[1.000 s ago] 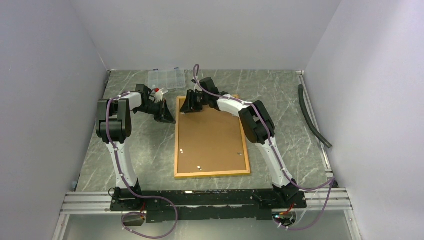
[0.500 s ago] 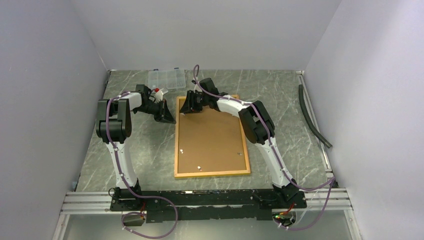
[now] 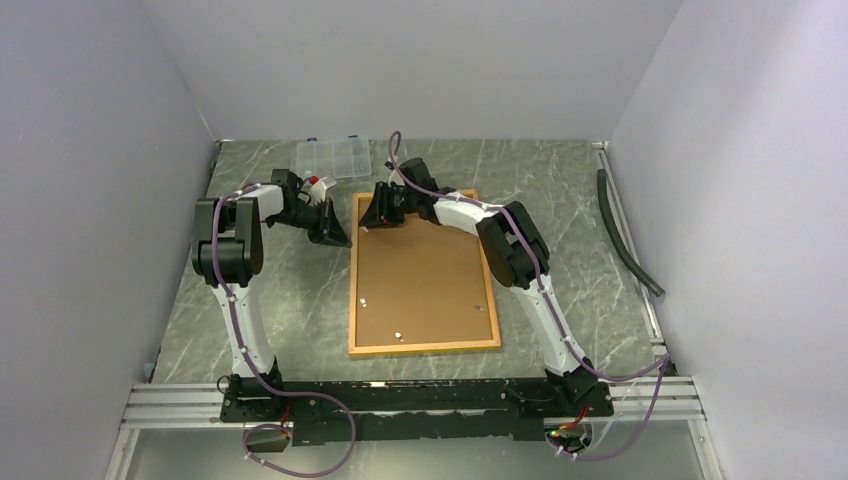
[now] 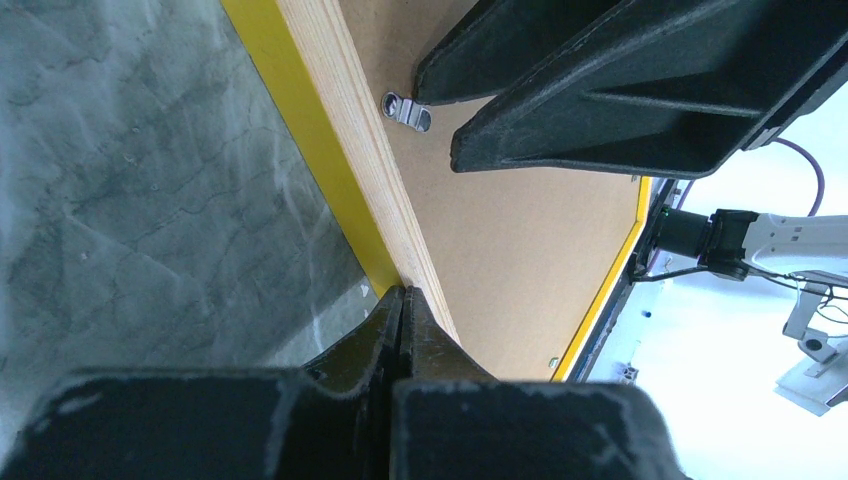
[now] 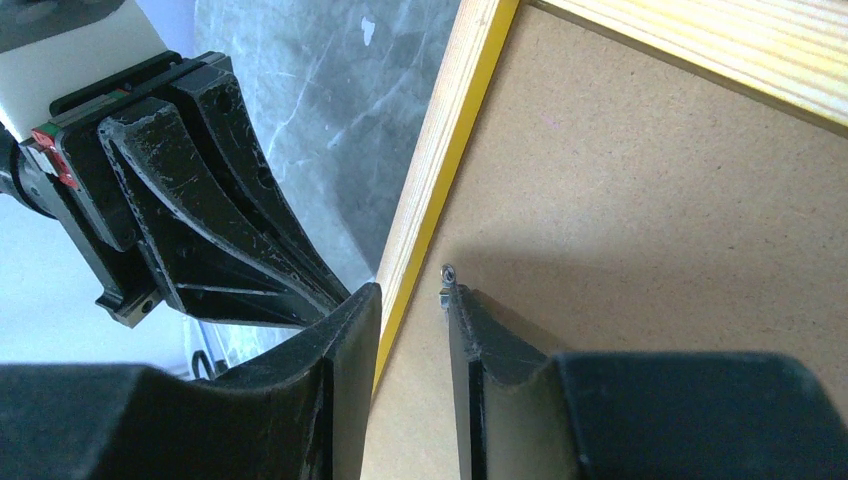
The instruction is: Put the photo into the frame
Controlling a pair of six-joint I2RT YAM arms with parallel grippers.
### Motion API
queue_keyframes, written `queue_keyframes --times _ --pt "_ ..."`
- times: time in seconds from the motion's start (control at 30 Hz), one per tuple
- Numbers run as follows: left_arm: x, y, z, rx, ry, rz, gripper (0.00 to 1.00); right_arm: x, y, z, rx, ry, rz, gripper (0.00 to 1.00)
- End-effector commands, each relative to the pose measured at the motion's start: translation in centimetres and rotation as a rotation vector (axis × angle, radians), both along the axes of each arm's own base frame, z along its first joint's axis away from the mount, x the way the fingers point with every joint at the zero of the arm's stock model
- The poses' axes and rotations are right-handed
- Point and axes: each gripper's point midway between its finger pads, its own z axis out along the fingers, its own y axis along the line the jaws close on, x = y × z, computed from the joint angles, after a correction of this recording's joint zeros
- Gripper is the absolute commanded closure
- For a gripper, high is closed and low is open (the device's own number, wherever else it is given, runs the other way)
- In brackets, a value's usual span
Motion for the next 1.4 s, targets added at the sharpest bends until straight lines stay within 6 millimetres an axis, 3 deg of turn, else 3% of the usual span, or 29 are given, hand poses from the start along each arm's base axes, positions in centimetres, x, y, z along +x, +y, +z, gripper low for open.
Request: queue_keyframes --times 0.0,0.6,0.7,0.97,1.07,1.37 --pt "0.1 -0.4 0.2 0.004 -0.040 -0.028 0.97 -1.7 1.7 3.1 0.075 -0.015 0.050 0.65" --pt "0.1 -0.5 0.0 -0.003 -0.034 -0.025 0.97 -1.7 2.1 2.5 0.073 -0.002 0.022 0.66" --pt "0.3 0.3 -0.1 -0.003 -0.033 -0.003 0.97 -1.5 2.0 2.5 0.073 -0.006 0.010 0.66" --pt "0.3 0.3 0.2 -0.007 -0.035 -0.001 0.97 -0.7 -0.3 5.2 0.091 -0.036 -0.027 0.63" --pt "0.4 0.3 0.1 -0.012 -0.033 0.005 0.97 -0.6 -0.6 4.6 0.083 -0.024 -0.031 0.55" --pt "0.2 0.3 -0.7 -0.005 -0.022 0.013 0.97 -0.5 0.1 2.8 0.089 0.027 -0.050 0.55"
